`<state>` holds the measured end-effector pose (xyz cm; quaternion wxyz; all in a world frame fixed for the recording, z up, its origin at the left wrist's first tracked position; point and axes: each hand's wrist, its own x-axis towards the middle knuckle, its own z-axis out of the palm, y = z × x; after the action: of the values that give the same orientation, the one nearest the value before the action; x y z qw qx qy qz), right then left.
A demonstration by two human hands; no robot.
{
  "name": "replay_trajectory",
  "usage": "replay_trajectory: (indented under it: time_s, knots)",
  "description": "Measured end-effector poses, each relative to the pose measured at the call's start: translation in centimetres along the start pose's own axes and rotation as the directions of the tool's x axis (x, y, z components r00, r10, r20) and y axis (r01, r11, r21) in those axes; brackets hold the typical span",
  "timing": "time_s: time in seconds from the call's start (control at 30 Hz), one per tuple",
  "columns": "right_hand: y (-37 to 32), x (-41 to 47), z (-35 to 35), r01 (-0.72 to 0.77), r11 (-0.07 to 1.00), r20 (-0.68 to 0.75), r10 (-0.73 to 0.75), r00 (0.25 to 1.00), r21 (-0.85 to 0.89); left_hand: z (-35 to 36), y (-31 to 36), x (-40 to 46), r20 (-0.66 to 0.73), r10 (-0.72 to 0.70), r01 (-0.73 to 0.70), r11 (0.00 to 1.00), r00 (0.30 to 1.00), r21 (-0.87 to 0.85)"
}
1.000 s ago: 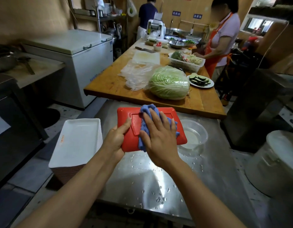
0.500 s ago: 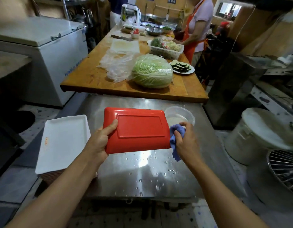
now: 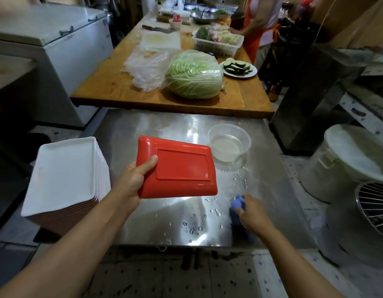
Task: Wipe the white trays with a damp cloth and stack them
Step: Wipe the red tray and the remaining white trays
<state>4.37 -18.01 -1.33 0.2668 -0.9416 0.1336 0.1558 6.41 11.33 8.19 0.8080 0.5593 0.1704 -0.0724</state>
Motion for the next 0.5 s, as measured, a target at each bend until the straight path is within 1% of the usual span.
replay_trajectory:
  time_s: [0.07, 0.17, 0.23, 0.3, 0.4, 0.5]
  knots:
    - [0.0, 0.3, -0.4, 0.000, 1.000, 0.023, 0.000, 1.000, -0.031, 0.4, -0.2, -0.3, -0.012, 0.003, -0.003, 1.000, 1.000, 0.009]
    - [-1.9, 0.0, -1.6, 0.042, 0.999, -0.033, -0.043, 0.999, -0.012, 1.0, -0.2, -1.2, -0.040, 0.032, -0.031, 0.999, 0.999, 0.013]
    - [-4.4, -0.4, -2.6, 0.139, 0.990, -0.089, -0.136, 0.987, 0.026, 1.3, 0.2, -1.9, -0.060, 0.079, -0.078, 0.997, 0.995, 0.019]
    - [-7.3, -1.1, -3.7, 0.259, 0.963, -0.142, -0.247, 0.959, 0.077, 1.3, 0.8, -2.9, -0.082, 0.153, -0.149, 0.987, 0.985, 0.051]
    - [-11.8, -2.3, -4.9, 0.399, 0.903, -0.169, -0.373, 0.912, 0.158, 0.8, 2.1, -4.5, -0.153, 0.301, -0.270, 0.942, 0.941, 0.199]
    - [-16.1, -3.6, -5.3, 0.497, 0.832, -0.150, -0.474, 0.868, 0.246, 0.2, 3.8, -6.1, -0.178, 0.478, -0.389, 0.841, 0.860, 0.377]
